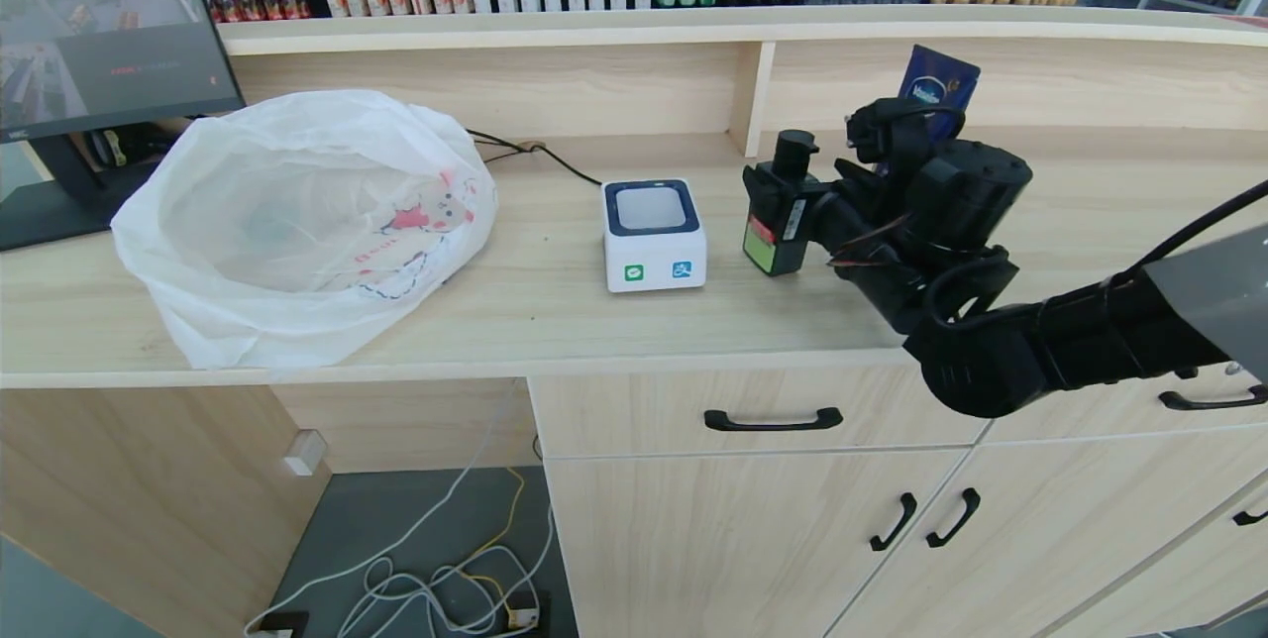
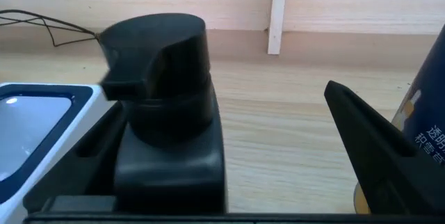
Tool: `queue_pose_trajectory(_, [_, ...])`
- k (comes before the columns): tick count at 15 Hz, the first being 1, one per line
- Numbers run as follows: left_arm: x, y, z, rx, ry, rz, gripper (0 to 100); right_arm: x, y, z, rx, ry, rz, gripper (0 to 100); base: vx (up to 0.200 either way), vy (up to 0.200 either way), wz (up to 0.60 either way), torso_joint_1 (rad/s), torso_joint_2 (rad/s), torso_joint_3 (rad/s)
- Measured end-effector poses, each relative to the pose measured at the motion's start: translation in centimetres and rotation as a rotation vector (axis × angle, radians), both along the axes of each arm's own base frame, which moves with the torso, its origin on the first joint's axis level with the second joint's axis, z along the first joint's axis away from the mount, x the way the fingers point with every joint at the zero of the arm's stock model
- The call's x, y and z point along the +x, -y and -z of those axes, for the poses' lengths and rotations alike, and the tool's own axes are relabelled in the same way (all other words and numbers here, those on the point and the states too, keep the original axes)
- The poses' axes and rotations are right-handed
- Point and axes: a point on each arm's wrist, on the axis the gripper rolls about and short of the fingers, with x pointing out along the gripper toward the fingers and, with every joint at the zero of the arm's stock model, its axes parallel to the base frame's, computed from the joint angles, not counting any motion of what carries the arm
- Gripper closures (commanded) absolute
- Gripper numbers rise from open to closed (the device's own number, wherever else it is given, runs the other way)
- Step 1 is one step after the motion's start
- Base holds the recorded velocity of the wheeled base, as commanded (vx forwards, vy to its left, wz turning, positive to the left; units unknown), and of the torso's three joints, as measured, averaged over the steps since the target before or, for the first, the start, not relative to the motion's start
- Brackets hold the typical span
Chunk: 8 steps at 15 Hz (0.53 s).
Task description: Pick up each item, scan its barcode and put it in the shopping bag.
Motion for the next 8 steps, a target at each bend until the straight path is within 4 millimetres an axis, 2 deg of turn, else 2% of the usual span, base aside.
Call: queue_pose_trajectory(8, [0.0,0.0,0.0,0.0,0.0,0.0,0,0.9,0.0,1.3,-0.016,-0.03,0.001,0,0.0,0.0,0.0,0.0,0.0,0.0])
